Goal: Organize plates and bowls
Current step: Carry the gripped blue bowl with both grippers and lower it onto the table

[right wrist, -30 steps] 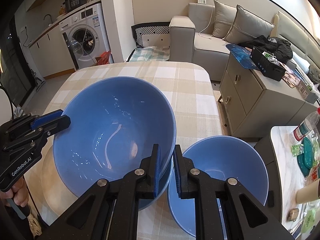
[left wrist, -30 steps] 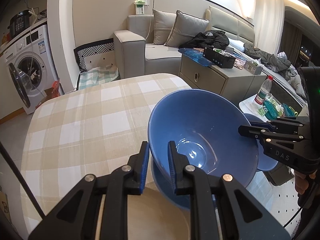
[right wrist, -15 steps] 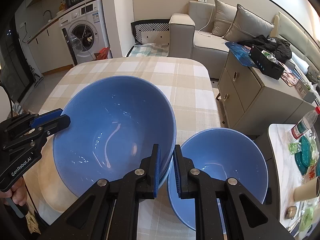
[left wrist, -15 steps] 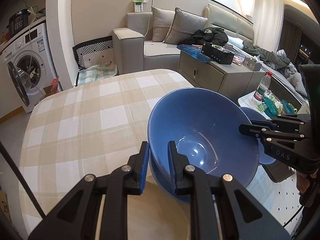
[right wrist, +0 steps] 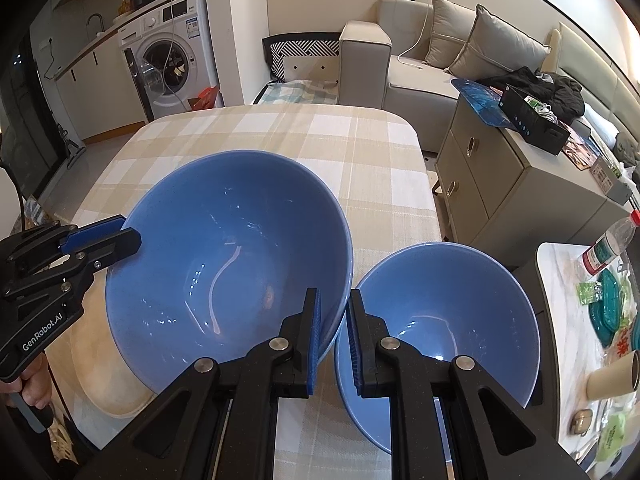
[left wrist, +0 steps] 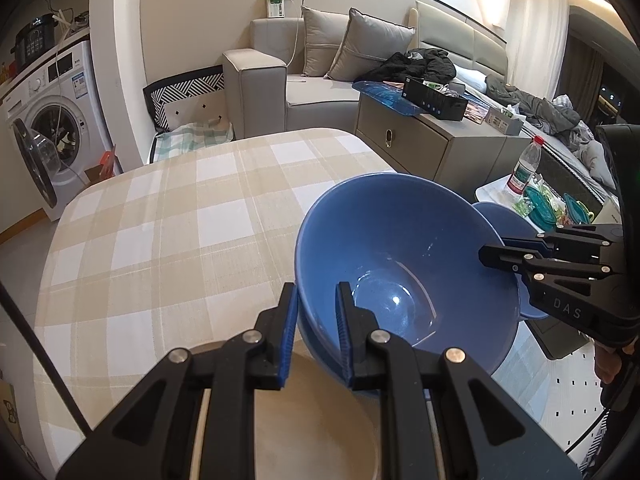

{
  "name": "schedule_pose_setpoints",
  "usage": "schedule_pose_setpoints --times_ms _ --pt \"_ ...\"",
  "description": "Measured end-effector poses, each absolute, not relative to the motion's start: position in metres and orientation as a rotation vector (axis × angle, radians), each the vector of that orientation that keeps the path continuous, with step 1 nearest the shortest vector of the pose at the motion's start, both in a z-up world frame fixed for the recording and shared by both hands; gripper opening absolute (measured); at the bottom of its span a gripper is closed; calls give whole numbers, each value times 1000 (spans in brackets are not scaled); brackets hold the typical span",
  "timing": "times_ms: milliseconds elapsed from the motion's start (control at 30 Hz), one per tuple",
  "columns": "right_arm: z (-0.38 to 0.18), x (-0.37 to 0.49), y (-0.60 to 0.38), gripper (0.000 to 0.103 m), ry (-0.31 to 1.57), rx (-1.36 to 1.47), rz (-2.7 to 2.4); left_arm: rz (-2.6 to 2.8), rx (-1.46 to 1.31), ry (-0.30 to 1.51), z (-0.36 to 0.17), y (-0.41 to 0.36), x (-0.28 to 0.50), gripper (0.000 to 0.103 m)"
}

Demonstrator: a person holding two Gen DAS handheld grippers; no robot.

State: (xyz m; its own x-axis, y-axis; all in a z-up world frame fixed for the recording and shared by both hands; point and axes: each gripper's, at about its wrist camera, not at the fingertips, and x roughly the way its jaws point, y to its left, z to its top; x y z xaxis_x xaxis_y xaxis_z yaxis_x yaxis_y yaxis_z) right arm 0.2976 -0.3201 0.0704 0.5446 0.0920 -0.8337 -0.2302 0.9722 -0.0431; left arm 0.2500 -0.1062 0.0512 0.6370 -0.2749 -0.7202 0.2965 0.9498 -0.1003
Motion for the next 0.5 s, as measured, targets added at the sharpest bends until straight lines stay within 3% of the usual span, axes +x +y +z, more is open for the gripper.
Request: schedule_pose_setpoints --times_ms 500 --pt "58 297 -317 13 997 -176 182 -326 37 848 40 -108 252 16"
